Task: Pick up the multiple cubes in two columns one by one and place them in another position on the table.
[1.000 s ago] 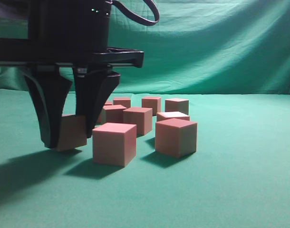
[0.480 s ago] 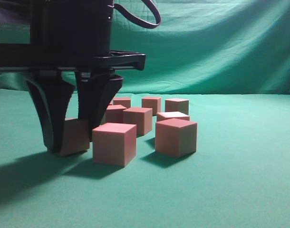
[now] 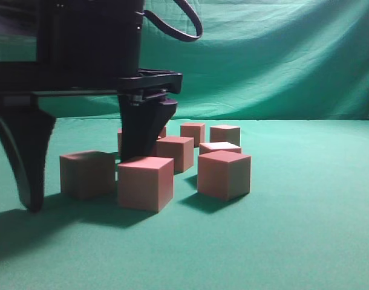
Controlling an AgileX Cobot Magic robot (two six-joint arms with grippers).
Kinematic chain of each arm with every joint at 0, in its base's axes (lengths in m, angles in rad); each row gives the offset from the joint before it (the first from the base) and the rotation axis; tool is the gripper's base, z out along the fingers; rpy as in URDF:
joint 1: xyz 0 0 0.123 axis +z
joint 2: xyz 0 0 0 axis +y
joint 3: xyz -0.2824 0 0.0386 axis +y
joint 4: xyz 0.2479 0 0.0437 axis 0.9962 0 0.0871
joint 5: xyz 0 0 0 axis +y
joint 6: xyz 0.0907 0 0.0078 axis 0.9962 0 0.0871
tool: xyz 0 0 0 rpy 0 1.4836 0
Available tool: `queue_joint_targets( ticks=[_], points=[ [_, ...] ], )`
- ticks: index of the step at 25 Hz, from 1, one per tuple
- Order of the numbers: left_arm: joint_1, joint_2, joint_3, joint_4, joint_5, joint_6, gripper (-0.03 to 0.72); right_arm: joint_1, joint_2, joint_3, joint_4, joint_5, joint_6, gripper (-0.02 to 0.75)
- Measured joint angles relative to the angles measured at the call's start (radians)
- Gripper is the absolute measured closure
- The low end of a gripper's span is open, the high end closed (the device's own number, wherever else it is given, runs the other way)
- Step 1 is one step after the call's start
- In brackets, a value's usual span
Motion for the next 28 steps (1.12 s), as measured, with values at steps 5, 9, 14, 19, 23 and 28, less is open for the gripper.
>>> queue_joint_targets(
  ticks=[5, 9, 14, 19, 23, 28],
  points=[
    [0.0, 0.0, 0.0, 0.0, 0.0, 0.0, 0.688, 0.012, -0.049, 0.0, -0.014, 0.0, -0.026, 0.134],
    [0.0, 0.0, 0.0, 0.0, 0.0, 0.0, 0.688, 0.012, -0.16, -0.004, -0.061, 0.006, -0.022, 0.219],
    [0.0, 0.0, 0.0, 0.0, 0.0, 0.0, 0.688, 0.012, -0.314, -0.08, -0.059, 0.043, 0.0, 0.548],
    [0.0, 0.0, 0.0, 0.0, 0.0, 0.0, 0.688, 0.012, -0.486, -0.123, -0.019, -0.017, 0.014, 0.738],
    [0.0, 0.0, 0.0, 0.0, 0.0, 0.0, 0.688, 0.012, -0.609, -0.123, 0.045, -0.023, -0.103, 0.738],
    [0.0, 0.0, 0.0, 0.0, 0.0, 0.0, 0.688, 0.012, -0.768, -0.125, 0.232, 0.069, -0.297, 0.738]
  ],
)
